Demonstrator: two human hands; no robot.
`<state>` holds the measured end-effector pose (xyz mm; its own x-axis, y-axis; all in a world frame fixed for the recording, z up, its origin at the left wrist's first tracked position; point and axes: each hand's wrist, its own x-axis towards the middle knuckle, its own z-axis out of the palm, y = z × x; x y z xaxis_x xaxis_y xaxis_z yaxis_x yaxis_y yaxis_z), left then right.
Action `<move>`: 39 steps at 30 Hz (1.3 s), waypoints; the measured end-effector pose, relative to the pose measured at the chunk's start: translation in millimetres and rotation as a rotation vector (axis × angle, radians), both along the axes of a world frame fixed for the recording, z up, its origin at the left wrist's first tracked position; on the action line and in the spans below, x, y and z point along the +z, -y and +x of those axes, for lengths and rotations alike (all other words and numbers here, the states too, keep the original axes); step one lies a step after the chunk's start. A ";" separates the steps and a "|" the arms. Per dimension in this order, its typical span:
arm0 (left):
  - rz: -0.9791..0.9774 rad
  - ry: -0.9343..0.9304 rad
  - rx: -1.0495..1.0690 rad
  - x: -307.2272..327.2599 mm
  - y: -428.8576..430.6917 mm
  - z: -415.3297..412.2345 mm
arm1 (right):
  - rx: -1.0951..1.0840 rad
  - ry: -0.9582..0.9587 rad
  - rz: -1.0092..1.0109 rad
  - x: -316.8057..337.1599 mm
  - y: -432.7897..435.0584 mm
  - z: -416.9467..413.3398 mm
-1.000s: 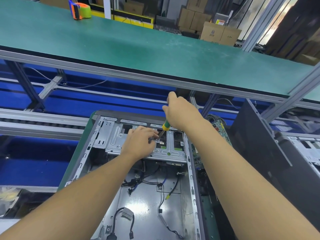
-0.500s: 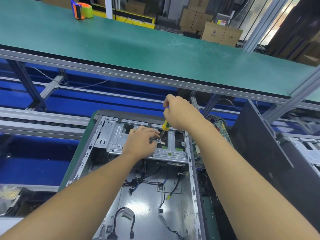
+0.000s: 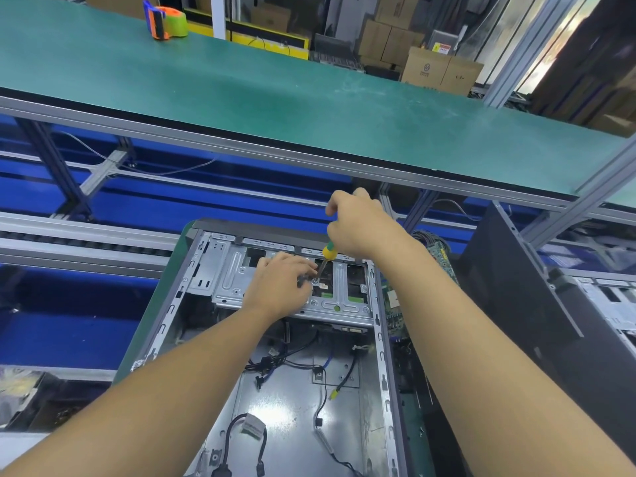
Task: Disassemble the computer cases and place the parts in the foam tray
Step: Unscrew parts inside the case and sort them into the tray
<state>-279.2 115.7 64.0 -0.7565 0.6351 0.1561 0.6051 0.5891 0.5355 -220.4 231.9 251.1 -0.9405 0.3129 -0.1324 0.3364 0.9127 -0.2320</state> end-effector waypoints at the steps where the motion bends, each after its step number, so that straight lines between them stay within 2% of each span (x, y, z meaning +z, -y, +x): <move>1: 0.004 0.000 0.003 -0.1 0.1 -0.1 | 0.004 0.035 -0.040 1.7 -0.6 -0.1; 4: 0.009 -0.008 0.007 -0.2 -0.3 0.8 | 0.005 0.039 -0.056 -0.3 -0.3 -0.6; 9: -0.008 -0.025 0.007 1.1 -0.2 1.0 | 0.044 -0.120 0.062 -9.6 3.3 -1.6; 13: 0.001 -0.022 0.006 0.5 0.1 1.2 | 0.078 -0.047 -0.143 -3.4 1.4 -2.9; 15: 0.004 -0.028 0.006 0.5 0.6 1.3 | 0.068 -0.009 -0.164 -2.3 3.7 -1.9; 19: 0.015 -0.031 0.006 0.7 0.8 1.8 | 0.001 -0.004 0.190 -4.0 10.3 0.3; 21: 0.011 -0.033 0.005 0.4 0.7 1.2 | -0.040 -0.003 0.252 -2.8 11.9 0.2; 25: 0.005 -0.038 0.006 0.3 0.6 0.9 | 0.016 -0.070 0.177 -2.7 10.7 1.7; 29: -0.008 -0.056 0.003 0.9 0.4 1.4 | 0.039 0.046 -0.065 4.9 4.4 1.0; 31: -0.006 -0.056 0.001 1.5 0.1 2.0 | 0.019 0.053 -0.038 4.3 5.6 1.5; 35: -0.005 -0.063 0.010 1.6 0.8 1.8 | -0.063 -0.052 0.243 -4.7 10.2 3.8; 37: -0.008 -0.066 0.009 1.6 0.4 1.8 | -0.026 -0.118 0.226 -7.2 9.3 3.5; 39: -0.006 -0.073 0.014 0.9 -0.5 1.9 | 0.026 -0.108 0.077 -6.3 6.0 2.9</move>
